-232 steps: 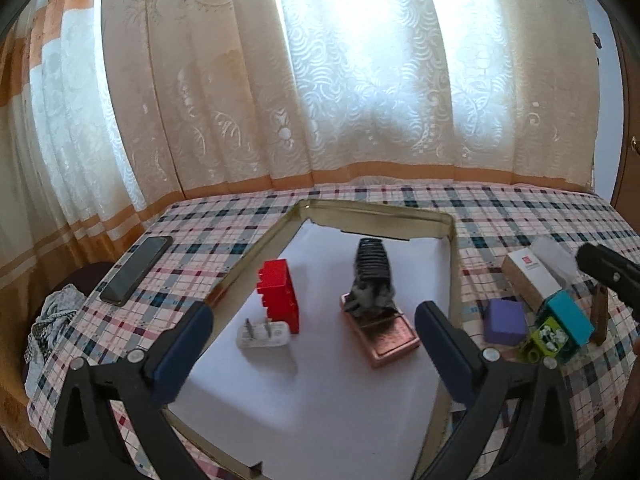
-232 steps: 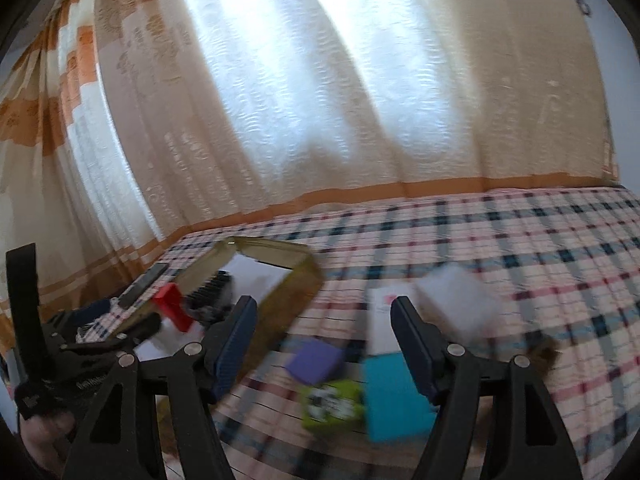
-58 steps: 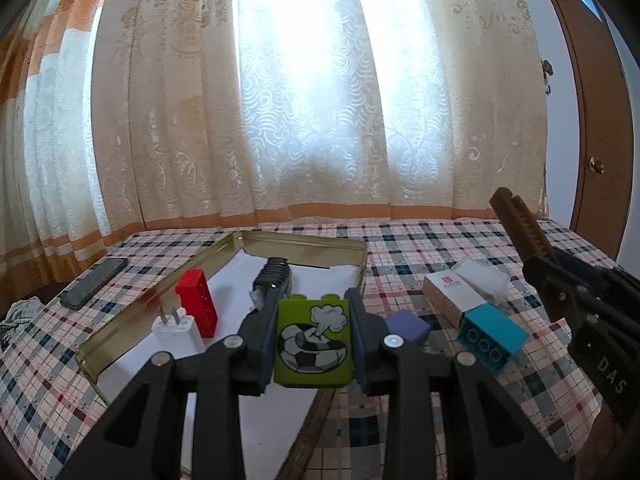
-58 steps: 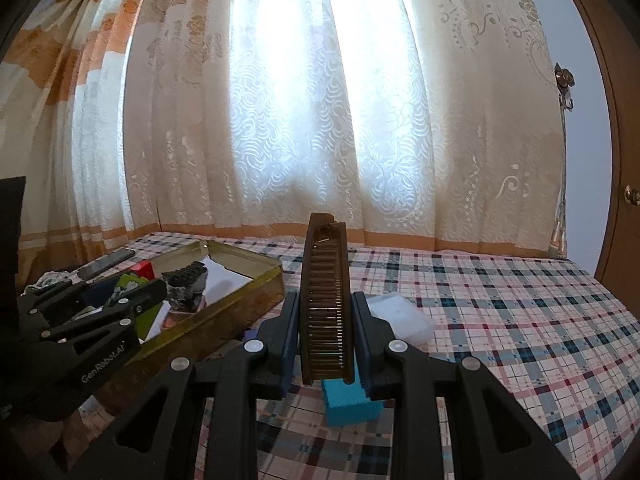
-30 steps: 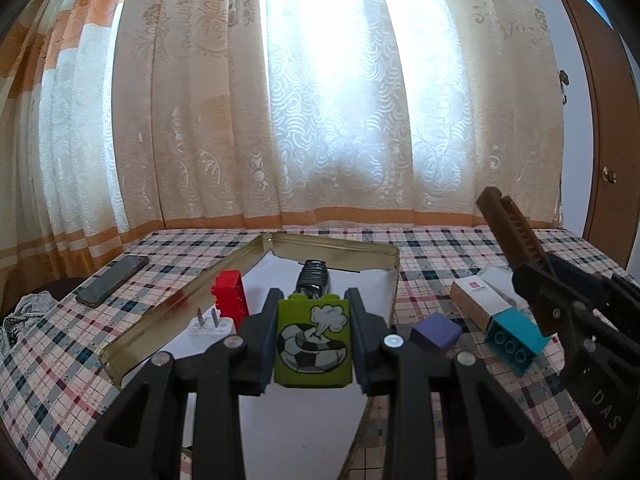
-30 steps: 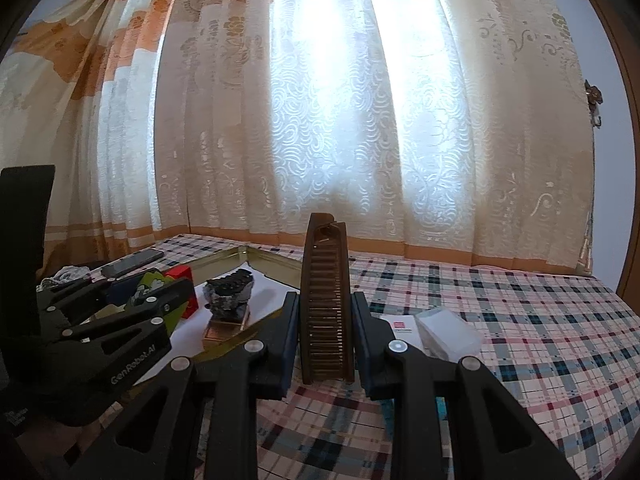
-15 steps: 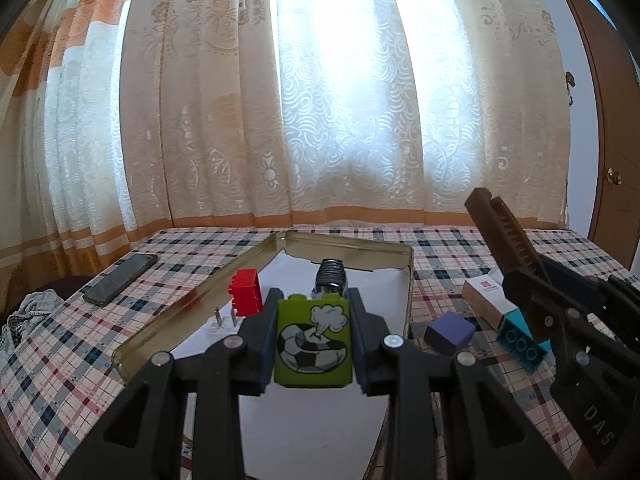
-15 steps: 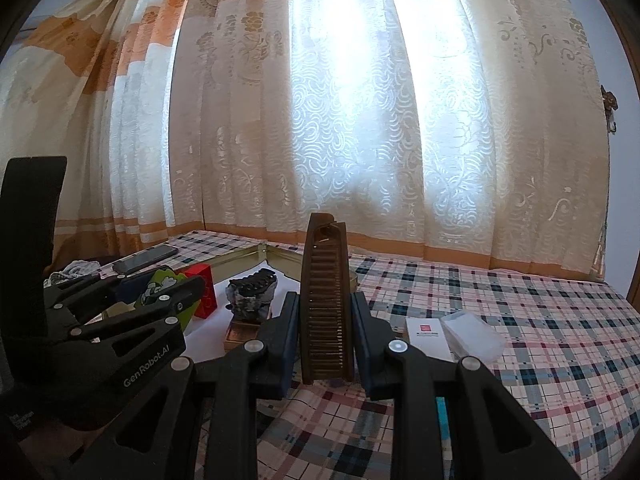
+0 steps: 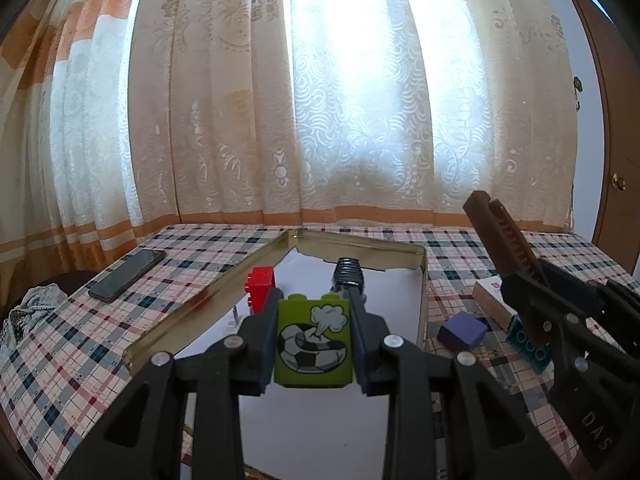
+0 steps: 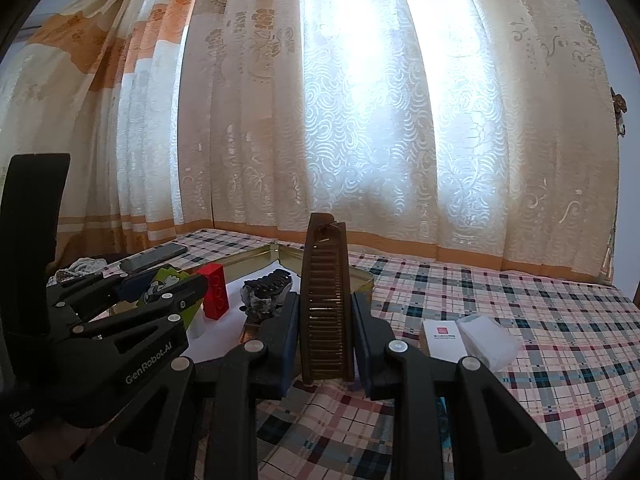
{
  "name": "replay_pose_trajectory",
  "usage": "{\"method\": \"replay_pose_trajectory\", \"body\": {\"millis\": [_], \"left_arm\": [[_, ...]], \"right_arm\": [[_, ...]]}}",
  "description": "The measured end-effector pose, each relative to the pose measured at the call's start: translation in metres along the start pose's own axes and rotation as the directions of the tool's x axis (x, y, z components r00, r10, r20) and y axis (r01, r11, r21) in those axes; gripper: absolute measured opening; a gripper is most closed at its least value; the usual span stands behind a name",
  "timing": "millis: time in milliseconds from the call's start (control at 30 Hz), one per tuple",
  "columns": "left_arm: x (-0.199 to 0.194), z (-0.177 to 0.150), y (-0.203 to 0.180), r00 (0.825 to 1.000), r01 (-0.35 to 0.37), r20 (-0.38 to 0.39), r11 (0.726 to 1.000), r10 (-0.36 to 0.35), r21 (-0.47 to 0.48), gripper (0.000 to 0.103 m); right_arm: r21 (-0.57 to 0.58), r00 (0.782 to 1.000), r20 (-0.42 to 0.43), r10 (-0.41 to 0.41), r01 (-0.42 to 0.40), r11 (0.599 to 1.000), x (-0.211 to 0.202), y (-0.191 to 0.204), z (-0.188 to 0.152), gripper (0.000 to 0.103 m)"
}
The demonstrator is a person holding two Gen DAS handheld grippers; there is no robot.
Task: Organize rigid objects
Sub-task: 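Open the left tool in the tray while the right tool releases the comb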
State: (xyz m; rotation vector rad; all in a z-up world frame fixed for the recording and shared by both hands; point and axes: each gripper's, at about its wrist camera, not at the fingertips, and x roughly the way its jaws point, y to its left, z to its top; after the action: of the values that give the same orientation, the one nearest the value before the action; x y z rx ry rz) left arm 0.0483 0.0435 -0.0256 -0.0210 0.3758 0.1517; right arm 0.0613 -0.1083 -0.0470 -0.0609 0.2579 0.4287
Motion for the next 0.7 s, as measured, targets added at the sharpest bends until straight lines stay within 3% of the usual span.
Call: {"method": "replay_pose_trajectory", "body": {"millis": [700], "left_arm": [[0.006,-0.001,0.018,0.999,-0.032,-0.031,0.999,0.031,-0.014,0.03]], "right_arm": [[-0.04,0.999,-0.011,0.036,-0.037,0.999,0.011,0.022,0.003,0.028]]}}
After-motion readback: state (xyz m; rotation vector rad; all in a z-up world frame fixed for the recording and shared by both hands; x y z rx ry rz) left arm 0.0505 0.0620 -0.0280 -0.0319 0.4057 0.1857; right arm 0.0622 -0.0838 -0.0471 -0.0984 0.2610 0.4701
